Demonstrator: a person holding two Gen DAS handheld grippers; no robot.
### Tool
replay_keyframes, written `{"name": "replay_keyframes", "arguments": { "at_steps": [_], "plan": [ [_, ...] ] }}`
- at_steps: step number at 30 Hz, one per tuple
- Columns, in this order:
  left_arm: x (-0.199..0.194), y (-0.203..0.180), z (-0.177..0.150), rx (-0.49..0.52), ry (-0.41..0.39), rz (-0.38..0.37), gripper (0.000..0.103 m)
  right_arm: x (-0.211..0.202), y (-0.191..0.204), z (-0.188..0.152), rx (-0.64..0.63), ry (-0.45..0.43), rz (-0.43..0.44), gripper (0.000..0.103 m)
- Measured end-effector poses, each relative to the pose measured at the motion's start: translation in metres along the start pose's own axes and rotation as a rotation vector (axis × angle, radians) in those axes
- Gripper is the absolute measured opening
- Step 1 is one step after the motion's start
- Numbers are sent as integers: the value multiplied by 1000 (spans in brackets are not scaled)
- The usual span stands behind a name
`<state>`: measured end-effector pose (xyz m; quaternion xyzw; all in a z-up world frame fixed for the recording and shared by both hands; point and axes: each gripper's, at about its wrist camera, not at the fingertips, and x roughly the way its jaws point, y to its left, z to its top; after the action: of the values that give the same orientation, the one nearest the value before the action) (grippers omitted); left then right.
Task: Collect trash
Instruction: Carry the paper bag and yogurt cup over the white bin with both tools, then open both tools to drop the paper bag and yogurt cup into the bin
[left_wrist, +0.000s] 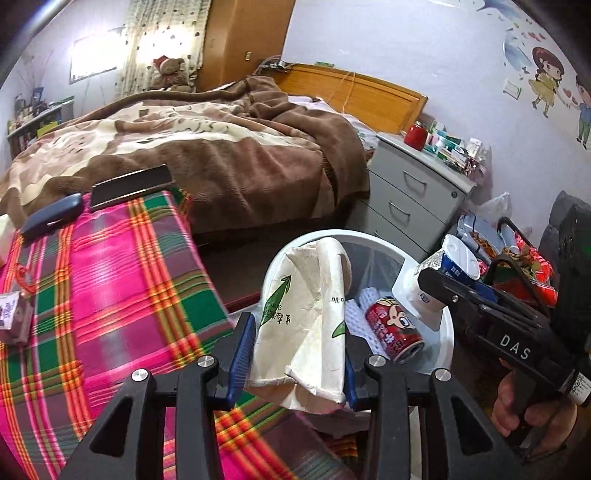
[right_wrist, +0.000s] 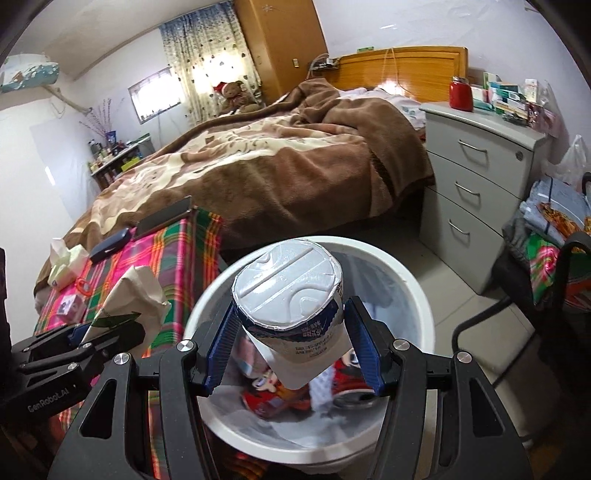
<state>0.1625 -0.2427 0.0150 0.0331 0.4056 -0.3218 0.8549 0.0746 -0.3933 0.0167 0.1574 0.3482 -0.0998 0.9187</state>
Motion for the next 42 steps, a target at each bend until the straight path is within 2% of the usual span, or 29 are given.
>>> {"name": "replay_keyframes", "arguments": {
  "at_steps": [13,15,17,19,21,32,42],
  "plan": [
    [39,-24,3,32,58,-3,41,14,-24,-4,6,64,-32,60],
    [42,-24,3,28,64,-2,46,17,-26,-3,7,76,-35,60],
    [44,-24,3,24,66,2,56,18,-27,-3,14,80,-39,62],
    [45,-24,2,23,68,-10,56,19,-29,-4,21,81,-33,68],
    [47,-23,2,21,72,-9,58,19,-29,-4,29,81,-32,68],
    [32,-15,0,-3,45,-6,60,12,-25,-5,37,53,-19,68],
    [7,5,-9,-34,16,39,60,6,-10,-7,22,29,-5,68]
  ]
}}
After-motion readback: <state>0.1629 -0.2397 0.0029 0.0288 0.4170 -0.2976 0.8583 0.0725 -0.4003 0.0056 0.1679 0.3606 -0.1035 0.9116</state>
